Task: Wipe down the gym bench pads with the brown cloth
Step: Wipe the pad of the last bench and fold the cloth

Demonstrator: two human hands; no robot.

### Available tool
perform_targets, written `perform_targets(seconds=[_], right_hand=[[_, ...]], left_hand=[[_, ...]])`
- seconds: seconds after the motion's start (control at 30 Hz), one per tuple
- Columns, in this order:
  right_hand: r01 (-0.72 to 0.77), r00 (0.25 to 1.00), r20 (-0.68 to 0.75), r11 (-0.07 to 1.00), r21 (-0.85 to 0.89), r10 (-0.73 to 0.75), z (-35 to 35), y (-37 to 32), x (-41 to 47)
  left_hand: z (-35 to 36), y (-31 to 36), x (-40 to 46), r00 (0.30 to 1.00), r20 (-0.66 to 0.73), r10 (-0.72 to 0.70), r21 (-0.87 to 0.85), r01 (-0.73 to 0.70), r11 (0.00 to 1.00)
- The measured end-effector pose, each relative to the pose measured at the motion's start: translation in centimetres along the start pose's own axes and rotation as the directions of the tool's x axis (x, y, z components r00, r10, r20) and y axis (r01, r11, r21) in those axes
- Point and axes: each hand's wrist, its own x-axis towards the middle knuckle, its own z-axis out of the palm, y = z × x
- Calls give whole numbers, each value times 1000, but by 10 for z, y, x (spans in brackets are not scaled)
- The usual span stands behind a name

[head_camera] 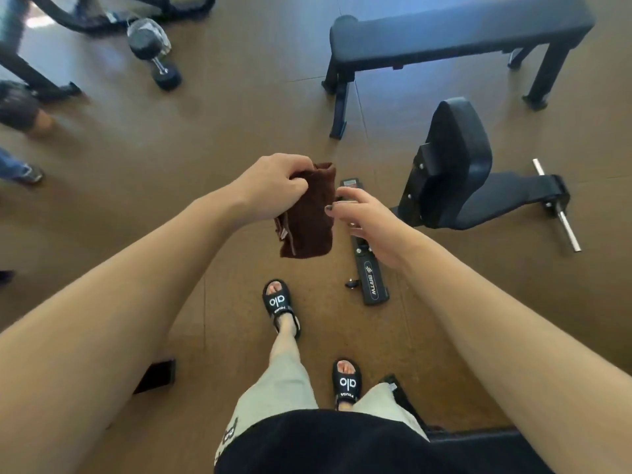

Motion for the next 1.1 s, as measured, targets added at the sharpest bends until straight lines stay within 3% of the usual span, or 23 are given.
perform_targets(seconds=[0.2, 0.3, 0.4, 0.5, 0.63, 0.77, 0.9, 1.0, 1.1], right_hand=[[33, 997, 62, 975, 219, -47, -11, -49, 86], [13, 998, 52, 937, 349, -33, -17, -82, 134], [11, 1000, 14, 888, 461, -20, -24, -113, 185], [24, 998, -62, 849, 527, 10, -32, -146, 220], [40, 992, -121, 831, 555, 33, -46, -198, 273], [58, 993, -121, 834, 549, 11, -65, -248, 327], [88, 987, -158, 804, 588, 7, -84, -299, 396], [84, 985, -170, 784, 615, 28, -99, -338, 453], [71, 985, -168, 785, 615, 42, -113, -378, 507]], left_hand=[[-72, -15, 107, 992, 56, 117, -45, -115, 992], [-114, -29, 169, 990, 69, 120, -116, -111, 987], [-158, -47, 224, 991, 100, 93, -77, -86, 993], [-193, -61, 269, 991, 130, 32, -10, -31, 999], [-237, -79, 329, 977, 200, -71, -49, 82, 995], [-277, -92, 392, 952, 288, -108, -141, 154, 978], [-308, -112, 464, 873, 474, -115, -313, 289, 905], [-325, -126, 529, 873, 453, -180, -442, 395, 806], [-347, -144, 595, 868, 424, -258, -430, 443, 787]])
